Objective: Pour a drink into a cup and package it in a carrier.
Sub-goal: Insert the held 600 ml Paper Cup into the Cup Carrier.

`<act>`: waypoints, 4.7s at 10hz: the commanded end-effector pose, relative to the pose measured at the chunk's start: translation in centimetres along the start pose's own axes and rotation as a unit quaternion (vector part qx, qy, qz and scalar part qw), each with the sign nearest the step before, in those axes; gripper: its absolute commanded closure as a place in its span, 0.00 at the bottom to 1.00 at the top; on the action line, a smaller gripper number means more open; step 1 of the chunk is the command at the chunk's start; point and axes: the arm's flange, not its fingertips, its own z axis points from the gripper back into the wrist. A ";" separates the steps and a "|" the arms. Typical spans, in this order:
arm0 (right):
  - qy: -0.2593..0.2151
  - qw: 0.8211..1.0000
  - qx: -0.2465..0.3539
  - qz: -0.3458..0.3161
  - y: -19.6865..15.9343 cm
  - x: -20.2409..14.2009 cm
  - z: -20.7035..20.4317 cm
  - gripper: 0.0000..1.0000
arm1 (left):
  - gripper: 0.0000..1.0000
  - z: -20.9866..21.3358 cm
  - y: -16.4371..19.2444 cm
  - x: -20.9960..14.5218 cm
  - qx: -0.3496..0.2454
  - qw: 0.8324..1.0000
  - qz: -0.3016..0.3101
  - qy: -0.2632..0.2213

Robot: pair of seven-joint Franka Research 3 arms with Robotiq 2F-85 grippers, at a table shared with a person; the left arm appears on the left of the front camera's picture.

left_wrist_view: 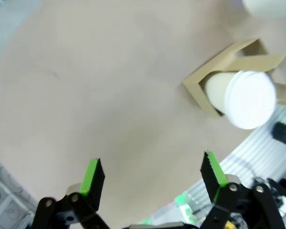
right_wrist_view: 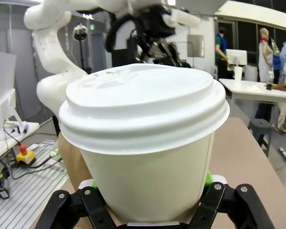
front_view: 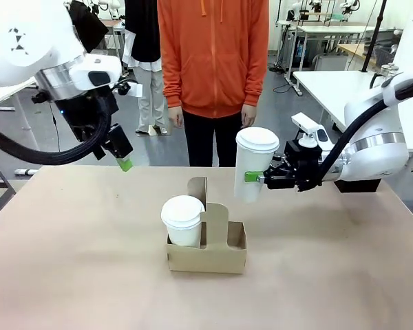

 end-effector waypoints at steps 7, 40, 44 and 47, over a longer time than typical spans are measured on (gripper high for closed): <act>-0.029 0.994 0.091 -0.053 5.1 -1.1 -4.2 0.20 | 0.00 -4.3 7.6 -8.4 -0.101 0.967 -0.170 -0.159; 0.099 0.993 0.058 0.014 3.2 -4.5 2.5 0.00 | 0.00 -4.4 8.2 -9.1 -0.092 0.968 -0.176 -0.151; 0.157 0.981 -0.099 -0.046 6.8 3.1 12.4 0.00 | 0.00 -4.4 8.2 -9.1 -0.092 0.968 -0.176 -0.151; 0.183 0.958 -0.206 -0.074 10.1 5.1 18.1 0.00 | 0.00 -4.4 8.2 -9.1 -0.092 0.968 -0.176 -0.151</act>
